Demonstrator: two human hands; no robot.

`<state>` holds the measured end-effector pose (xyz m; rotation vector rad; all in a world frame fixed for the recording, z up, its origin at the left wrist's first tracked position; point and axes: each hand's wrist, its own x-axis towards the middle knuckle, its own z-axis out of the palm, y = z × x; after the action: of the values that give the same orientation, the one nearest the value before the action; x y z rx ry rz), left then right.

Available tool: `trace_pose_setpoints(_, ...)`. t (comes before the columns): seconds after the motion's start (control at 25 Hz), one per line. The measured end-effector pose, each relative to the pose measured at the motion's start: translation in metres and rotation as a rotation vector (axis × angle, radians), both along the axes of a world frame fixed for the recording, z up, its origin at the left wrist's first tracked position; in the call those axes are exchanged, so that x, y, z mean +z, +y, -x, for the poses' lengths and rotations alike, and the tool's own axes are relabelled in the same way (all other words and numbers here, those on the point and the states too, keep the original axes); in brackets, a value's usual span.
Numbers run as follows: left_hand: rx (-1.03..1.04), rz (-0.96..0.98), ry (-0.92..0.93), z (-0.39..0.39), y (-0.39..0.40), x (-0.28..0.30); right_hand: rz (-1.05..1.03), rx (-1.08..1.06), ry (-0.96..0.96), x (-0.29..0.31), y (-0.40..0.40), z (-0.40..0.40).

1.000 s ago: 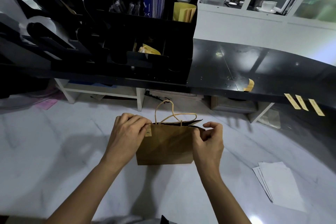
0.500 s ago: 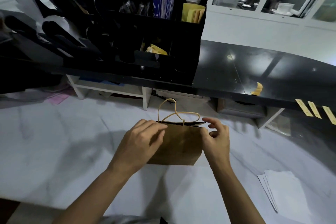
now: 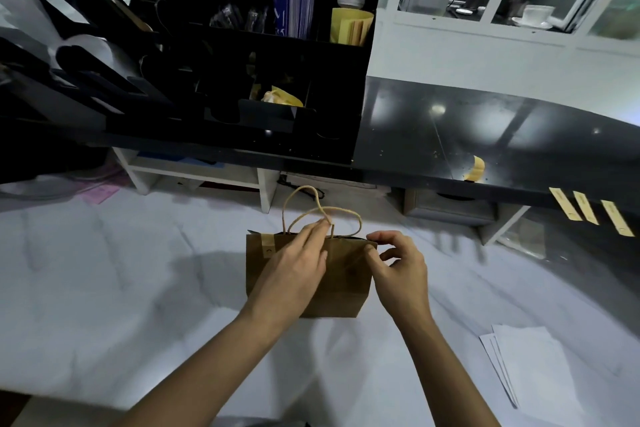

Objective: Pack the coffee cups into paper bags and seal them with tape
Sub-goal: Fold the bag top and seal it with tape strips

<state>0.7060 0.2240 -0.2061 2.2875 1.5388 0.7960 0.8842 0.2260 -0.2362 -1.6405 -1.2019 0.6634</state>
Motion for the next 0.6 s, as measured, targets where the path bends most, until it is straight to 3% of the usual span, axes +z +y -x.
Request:
trace_pose_setpoints(0.16,0.028,0.085,0.016,-0.011,0.011,0.003,-0.015,0.038,-0.045,-0.002,0.001,-0.010)
trace_pose_setpoints(0.32,0.035,0.006,0.118,-0.025,0.020,0.004,-0.017,0.059,-0.068,-0.002,0.003,-0.022)
trace_pose_setpoints(0.6,0.067,0.012,-0.015,-0.044,0.030,0.000,-0.001,0.097,-0.032,-0.001,0.009,-0.040)
